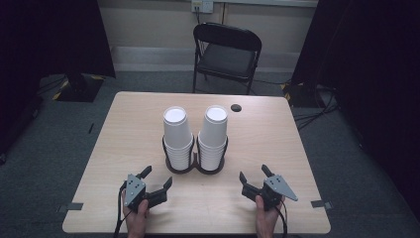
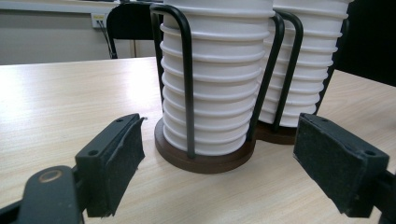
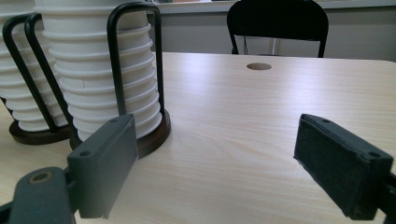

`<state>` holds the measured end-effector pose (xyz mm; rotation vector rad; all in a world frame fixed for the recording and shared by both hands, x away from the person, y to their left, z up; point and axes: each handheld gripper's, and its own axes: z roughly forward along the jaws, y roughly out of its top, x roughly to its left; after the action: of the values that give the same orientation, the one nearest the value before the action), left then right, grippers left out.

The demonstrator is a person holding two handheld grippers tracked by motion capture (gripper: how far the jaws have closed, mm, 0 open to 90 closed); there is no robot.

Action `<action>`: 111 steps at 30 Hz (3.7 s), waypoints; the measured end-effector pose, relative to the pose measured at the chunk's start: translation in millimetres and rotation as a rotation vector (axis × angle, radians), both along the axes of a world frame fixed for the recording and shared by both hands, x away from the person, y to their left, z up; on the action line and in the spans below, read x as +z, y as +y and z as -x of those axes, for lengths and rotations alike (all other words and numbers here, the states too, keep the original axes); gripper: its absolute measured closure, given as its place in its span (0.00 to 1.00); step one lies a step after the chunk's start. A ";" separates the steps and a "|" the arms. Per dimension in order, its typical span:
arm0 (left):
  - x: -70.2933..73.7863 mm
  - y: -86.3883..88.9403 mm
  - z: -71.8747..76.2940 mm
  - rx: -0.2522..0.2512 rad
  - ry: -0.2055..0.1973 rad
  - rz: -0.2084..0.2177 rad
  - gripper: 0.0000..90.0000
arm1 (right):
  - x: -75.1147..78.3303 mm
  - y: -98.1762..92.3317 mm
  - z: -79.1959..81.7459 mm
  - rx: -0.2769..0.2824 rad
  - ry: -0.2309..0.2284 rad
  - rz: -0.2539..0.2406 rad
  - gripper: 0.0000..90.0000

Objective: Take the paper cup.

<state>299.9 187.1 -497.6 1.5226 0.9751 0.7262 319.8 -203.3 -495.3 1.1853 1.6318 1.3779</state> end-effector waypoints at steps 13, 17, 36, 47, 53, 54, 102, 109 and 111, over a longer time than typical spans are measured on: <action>0.1 0.1 -0.6 -0.021 0.003 -0.001 0.17 | 0.2 1.0 0.4 0.011 0.005 -0.001 0.21; 0.2 0.0 -0.3 -0.021 0.001 -0.004 0.17 | 0.1 0.8 -1.6 0.031 0.017 -0.026 0.21; 0.0 0.7 0.0 -0.034 -0.007 -0.003 0.17 | 45.1 26.5 -1.3 0.189 -0.036 -0.076 0.16; 0.3 -0.3 -0.8 -0.037 0.002 -0.011 0.18 | 80.7 38.4 -17.7 0.277 -0.068 -0.082 0.15; 0.4 -0.7 -0.7 -0.034 0.004 -0.015 0.18 | 98.3 47.4 -31.4 0.305 -0.078 -0.062 0.15; 0.4 -0.7 -0.6 -0.036 0.003 -0.016 0.18 | 101.1 48.8 -33.5 0.310 -0.079 -0.058 0.15; 0.2 0.0 0.1 -0.034 -0.004 -0.014 0.18 | 116.6 104.5 -118.6 0.389 0.061 0.020 0.12; 0.2 -0.4 0.1 -0.037 -0.004 -0.016 0.18 | 112.8 105.4 -120.2 0.380 0.080 0.034 0.13; 0.2 -0.2 0.1 -0.037 -0.003 -0.014 0.18 | 111.6 105.4 -120.6 0.376 0.080 0.036 0.13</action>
<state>299.8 186.9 -497.4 1.5471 0.9388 0.7096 440.4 -97.9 -383.7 0.9548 2.0031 1.5341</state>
